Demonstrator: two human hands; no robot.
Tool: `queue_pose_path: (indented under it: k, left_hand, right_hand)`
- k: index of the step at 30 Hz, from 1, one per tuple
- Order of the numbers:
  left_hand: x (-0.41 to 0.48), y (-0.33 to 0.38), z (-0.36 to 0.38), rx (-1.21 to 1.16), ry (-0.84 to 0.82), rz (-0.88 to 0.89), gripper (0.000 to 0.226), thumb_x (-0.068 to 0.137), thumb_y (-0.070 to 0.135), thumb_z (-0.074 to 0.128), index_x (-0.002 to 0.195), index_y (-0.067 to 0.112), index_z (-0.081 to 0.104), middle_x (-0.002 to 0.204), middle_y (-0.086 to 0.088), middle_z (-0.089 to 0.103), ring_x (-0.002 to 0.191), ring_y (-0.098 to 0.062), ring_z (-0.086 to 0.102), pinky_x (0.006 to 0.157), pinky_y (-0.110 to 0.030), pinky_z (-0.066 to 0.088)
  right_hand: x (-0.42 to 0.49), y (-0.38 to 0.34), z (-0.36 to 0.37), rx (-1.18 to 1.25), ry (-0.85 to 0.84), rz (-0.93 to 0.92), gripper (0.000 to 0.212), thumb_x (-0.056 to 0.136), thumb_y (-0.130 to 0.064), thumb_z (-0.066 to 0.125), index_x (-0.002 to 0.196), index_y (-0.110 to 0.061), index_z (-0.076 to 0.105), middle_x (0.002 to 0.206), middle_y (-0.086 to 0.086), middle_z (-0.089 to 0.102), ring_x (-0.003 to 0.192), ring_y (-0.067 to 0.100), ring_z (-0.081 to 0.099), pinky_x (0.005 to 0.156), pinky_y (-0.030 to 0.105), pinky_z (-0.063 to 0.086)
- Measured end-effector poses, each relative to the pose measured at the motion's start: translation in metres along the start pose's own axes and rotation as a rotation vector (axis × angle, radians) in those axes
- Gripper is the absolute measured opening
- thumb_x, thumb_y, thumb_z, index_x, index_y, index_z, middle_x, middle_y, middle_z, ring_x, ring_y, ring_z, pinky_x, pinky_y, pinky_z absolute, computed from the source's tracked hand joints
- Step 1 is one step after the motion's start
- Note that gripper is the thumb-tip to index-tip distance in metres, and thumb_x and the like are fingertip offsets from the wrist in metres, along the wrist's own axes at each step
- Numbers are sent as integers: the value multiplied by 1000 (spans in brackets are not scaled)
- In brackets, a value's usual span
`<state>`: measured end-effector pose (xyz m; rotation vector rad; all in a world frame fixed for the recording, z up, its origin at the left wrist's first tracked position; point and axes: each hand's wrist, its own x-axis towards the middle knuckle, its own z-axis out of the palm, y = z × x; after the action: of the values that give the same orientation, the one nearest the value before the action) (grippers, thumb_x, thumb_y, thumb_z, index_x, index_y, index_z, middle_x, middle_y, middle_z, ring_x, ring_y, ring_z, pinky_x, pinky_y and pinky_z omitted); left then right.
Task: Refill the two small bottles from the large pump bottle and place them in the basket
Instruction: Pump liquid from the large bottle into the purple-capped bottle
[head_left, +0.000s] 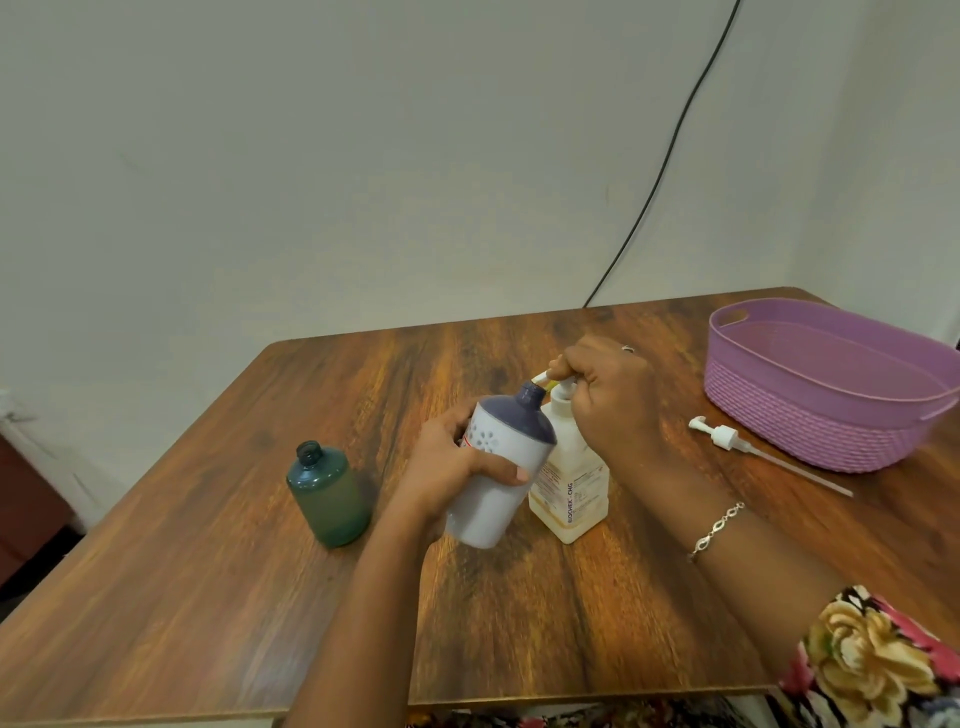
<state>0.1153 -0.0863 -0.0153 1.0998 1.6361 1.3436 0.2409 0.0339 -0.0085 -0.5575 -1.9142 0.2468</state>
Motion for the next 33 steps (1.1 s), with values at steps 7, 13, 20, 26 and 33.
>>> queue_pose_path:
  k: [7,13,20,26,33]
  left_hand:
    - [-2,-1,-3,31,8,10,70,47,17,72,115,17,57,112,-9,61,100,-28,59,78,-42,53]
    - [4,-1,-2,22,20,-6,71,46,16,75,115,17,59,109,-8,63,96,-26,61,74,-40,55]
    - [-2,-1,-5,22,6,10,71,48,16,72,117,16,57,113,-10,61,100,-30,59,79,-43,53]
    - [-1,-1,-6,3,3,7,68,47,14,73,114,18,59,110,-10,63,96,-28,61,72,-39,54]
    - [-4,-1,-4,-7,-12,2,59,47,16,72,105,24,59,108,-7,63,96,-26,61,73,-37,54]
  right_hand:
    - [11,-4,-5,54,20,34,20,76,3,48,68,1,66,69,12,64,64,19,54,61,35,48]
    - [1,4,7,-49,23,-44,21,66,21,53,61,3,62,61,13,60,57,24,53,48,33,46]
    - [9,0,-2,57,36,-10,23,75,0,44,65,1,65,66,12,64,62,24,57,59,35,49]
    - [-2,0,9,-6,39,-64,25,73,5,40,63,2,63,64,13,61,60,25,55,50,36,48]
    - [8,-2,-1,60,42,-8,29,78,-5,40,65,3,64,66,15,63,62,28,58,58,39,50]
